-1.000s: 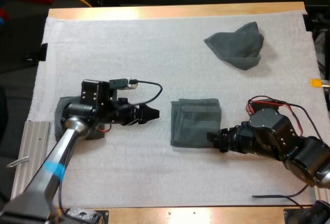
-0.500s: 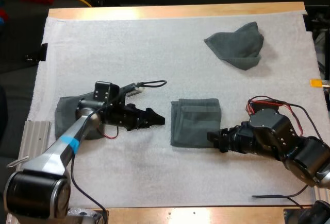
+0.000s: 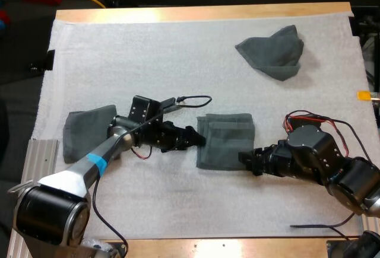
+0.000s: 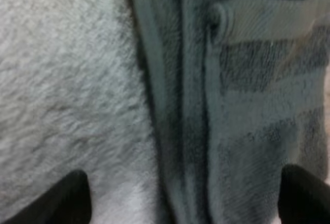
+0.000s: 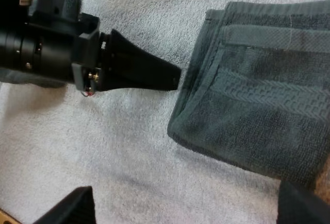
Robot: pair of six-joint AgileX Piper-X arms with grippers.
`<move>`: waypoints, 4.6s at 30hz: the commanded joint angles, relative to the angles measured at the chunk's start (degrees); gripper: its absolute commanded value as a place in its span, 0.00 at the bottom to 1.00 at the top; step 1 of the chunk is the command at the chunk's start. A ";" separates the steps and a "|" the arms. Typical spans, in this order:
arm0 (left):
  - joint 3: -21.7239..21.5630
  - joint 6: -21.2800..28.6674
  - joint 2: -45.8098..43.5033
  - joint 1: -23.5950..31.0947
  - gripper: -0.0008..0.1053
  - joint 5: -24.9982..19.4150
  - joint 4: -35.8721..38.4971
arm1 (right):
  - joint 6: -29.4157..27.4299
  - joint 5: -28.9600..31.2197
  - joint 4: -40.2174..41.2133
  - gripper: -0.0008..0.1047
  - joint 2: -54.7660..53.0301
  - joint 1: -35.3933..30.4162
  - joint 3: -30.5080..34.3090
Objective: Pick towel from pile, fold and stack
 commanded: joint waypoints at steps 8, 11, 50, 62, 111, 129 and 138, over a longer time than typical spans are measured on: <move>-4.36 -4.35 3.78 -2.96 0.68 -1.24 2.27 | -0.90 0.32 0.36 0.66 -0.38 0.11 -0.32; -6.85 -4.34 4.99 -3.72 0.68 0.00 3.74 | -0.90 0.32 0.47 0.66 -0.38 0.11 -0.32; -13.70 -6.36 9.87 -9.61 0.03 -0.62 10.57 | -0.90 0.32 0.47 0.66 -0.38 0.11 -0.32; -14.45 8.53 5.96 -4.19 0.02 -0.56 20.25 | -0.90 0.32 0.47 0.66 -0.38 0.11 -0.32; -29.65 37.36 -3.41 35.25 0.02 -20.45 57.26 | -0.95 0.32 0.47 0.66 -0.38 0.11 -0.32; -29.48 35.76 -0.11 35.25 0.11 -31.06 54.81 | -0.95 0.32 0.47 0.66 -0.38 0.11 -0.32; -29.48 34.02 0.45 35.25 0.12 -43.57 53.86 | -0.95 0.32 0.47 0.66 -0.38 0.11 -0.32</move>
